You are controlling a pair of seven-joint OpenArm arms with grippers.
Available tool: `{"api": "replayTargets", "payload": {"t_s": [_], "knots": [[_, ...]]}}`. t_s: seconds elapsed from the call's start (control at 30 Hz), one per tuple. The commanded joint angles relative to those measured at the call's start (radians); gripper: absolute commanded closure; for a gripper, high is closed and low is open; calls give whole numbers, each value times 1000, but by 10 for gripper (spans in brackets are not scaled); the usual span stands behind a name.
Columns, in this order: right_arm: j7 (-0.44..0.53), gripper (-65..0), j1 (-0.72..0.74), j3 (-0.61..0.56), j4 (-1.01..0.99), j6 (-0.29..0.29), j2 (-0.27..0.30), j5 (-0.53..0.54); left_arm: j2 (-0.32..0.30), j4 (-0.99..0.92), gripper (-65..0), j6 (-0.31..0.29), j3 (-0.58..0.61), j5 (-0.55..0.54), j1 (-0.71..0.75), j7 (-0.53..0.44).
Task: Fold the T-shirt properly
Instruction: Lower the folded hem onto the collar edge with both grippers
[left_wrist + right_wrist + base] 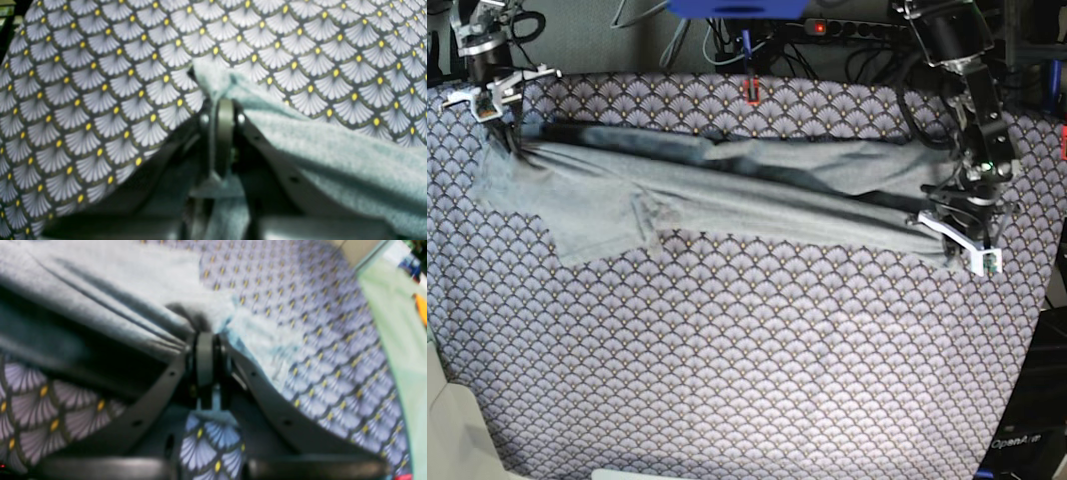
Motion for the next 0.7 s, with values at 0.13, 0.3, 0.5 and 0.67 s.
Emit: {"api": "replayTargets", "payload": {"t_s": [0.13,0.3,0.5,0.67], "knots": [[24,0,-10,8,-18,-12,21,21,-12,28,0,11,-5,-5,50,-25],[24,0,-5,8,-31,-12,22,20,-10,30,0,11,-5,-7,102,10],[24,0,-1,6,-31,-12,24,20,-12,30,0,9,-5,-7,137,55],[24,0,-1,3,-31,-12,22,20,-12,30,0,9,23,-7,146,55]]}}
